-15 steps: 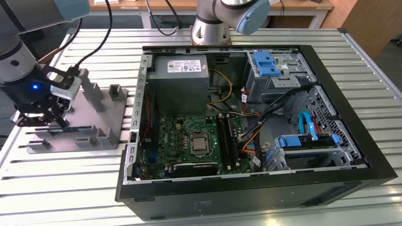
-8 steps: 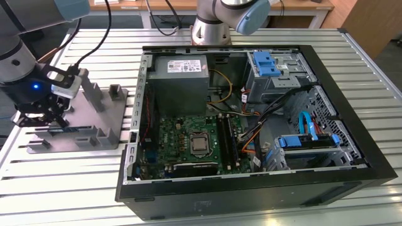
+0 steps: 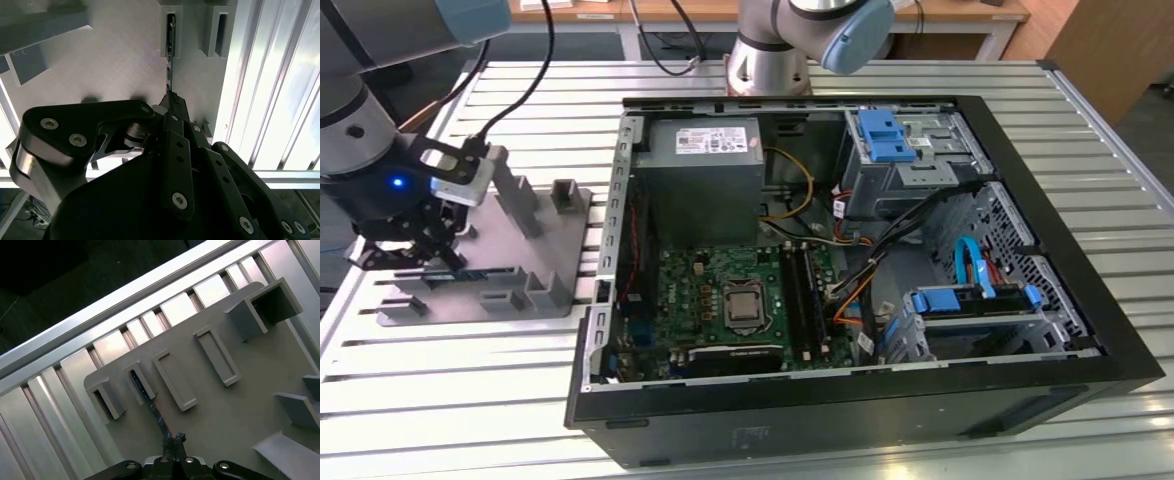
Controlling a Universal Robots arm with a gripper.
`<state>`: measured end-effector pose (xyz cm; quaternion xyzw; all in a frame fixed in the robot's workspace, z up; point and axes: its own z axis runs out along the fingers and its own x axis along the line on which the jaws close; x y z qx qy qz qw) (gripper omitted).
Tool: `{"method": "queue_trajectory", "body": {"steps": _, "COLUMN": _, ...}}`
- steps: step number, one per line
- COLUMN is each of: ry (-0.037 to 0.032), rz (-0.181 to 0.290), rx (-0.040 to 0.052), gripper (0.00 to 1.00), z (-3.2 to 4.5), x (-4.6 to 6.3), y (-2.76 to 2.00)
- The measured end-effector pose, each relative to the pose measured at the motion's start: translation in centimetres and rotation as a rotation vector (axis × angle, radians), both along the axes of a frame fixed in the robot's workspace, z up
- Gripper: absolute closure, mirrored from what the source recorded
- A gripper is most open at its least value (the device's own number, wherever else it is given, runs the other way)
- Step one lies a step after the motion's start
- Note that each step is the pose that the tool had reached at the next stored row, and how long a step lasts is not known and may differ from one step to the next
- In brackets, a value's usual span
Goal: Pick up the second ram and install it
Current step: 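Pick up the second ram and move it above second insertion slot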
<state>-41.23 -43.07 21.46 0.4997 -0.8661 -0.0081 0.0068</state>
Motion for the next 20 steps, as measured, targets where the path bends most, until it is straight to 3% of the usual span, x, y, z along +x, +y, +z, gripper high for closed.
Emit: {"method": "queue_trajectory", "body": {"steps": 20, "ry": 0.0, "rz": 0.318, "rx": 0.0001, "gripper": 0.9, "z": -0.01, "x": 0.0, "y": -0.01}}
